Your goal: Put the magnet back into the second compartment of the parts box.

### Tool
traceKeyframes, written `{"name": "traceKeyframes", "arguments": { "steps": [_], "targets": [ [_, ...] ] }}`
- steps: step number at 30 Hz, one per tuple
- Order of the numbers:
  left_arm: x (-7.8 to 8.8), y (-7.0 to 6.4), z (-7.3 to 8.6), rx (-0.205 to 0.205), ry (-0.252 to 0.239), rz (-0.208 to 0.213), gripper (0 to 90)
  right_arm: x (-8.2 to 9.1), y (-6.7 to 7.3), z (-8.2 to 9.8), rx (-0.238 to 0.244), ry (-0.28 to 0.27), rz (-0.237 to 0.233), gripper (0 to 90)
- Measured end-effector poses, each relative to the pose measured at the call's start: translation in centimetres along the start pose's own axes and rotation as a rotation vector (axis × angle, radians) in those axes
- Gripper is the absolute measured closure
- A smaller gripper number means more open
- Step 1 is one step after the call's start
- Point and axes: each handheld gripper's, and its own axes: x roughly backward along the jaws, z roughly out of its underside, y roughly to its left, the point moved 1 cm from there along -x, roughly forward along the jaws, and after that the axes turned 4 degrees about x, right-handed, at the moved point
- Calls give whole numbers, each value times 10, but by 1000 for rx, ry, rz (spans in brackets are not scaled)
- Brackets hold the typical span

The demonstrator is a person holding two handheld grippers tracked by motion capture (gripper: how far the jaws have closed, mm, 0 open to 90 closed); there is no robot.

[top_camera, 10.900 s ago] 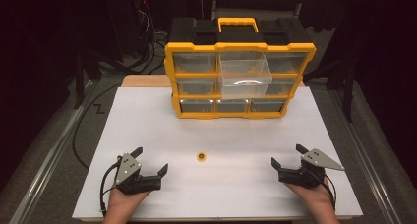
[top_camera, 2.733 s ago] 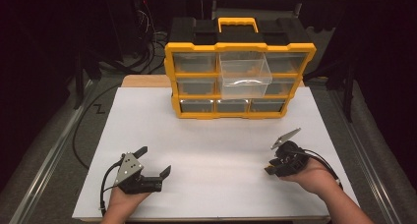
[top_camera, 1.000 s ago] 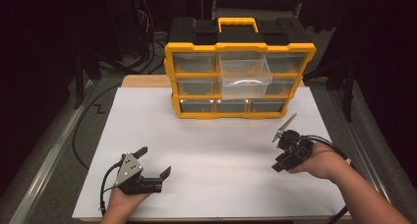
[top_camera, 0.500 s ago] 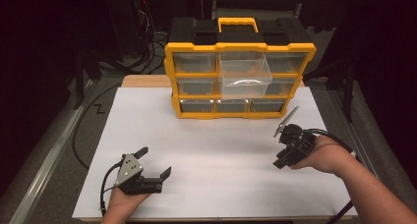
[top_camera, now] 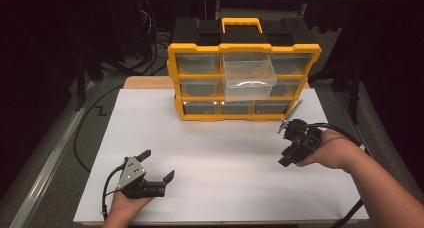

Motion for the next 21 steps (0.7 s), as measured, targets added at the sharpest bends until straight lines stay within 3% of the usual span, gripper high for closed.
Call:
{"name": "traceKeyframes", "arguments": {
  "steps": [8, 21],
  "targets": [
    [1, 0, 0, -1, 1, -1, 6, 10, 1, -6, 13, 3, -14, 648],
    [1, 0, 0, 11, -6, 5, 4, 34, 0, -15, 26, -11, 5, 648]
  ]
}}
